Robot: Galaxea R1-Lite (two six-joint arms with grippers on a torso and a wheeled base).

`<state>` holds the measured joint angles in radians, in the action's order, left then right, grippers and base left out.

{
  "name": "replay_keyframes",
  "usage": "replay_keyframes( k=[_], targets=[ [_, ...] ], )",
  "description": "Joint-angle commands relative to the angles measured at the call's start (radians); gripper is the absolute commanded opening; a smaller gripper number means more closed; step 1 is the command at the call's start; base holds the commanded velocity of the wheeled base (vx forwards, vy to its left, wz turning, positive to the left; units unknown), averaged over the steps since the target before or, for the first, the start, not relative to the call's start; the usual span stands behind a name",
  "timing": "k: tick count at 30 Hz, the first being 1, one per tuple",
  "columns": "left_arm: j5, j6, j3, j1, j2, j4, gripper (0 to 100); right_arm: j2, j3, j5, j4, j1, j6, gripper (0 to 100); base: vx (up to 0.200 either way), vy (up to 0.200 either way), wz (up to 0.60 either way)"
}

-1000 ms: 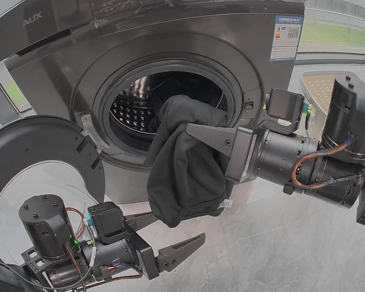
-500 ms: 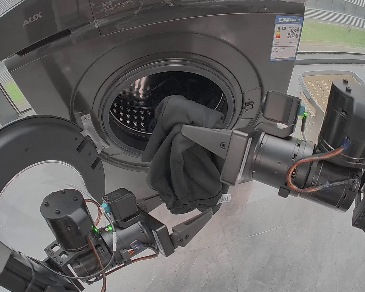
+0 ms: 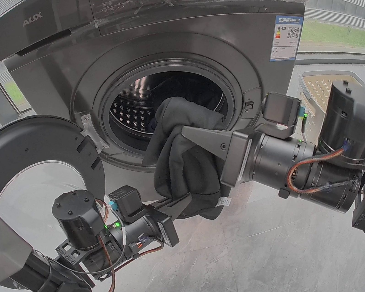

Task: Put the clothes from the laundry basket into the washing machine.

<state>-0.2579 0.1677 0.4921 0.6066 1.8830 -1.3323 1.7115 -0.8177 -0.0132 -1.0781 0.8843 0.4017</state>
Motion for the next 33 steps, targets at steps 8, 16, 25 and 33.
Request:
replay_keyframes(
  k=[8, 16, 25, 33],
  targets=[
    [0.017, 0.015, -0.092, 0.039, -0.147, -0.044, 0, 0.014, 0.012, 0.001, 0.000, -0.014, -0.001, 0, 0.000, 0.000, 0.00],
    [0.062, 0.015, -0.168, 0.101, -0.235, -0.045, 0, 0.056, 0.029, 0.004, -0.056, -0.016, -0.007, 100, 0.000, 0.000, 0.00],
    [0.077, 0.029, -0.126, 0.087, -0.239, -0.068, 0, 0.031, 0.124, 0.004, -0.062, -0.016, -0.046, 100, 0.000, 0.000, 0.00],
    [0.121, 0.064, -0.067, 0.065, -0.248, -0.074, 0, -0.041, 0.215, 0.009, -0.062, -0.041, -0.106, 100, 0.000, 0.000, 0.00]
  ],
)
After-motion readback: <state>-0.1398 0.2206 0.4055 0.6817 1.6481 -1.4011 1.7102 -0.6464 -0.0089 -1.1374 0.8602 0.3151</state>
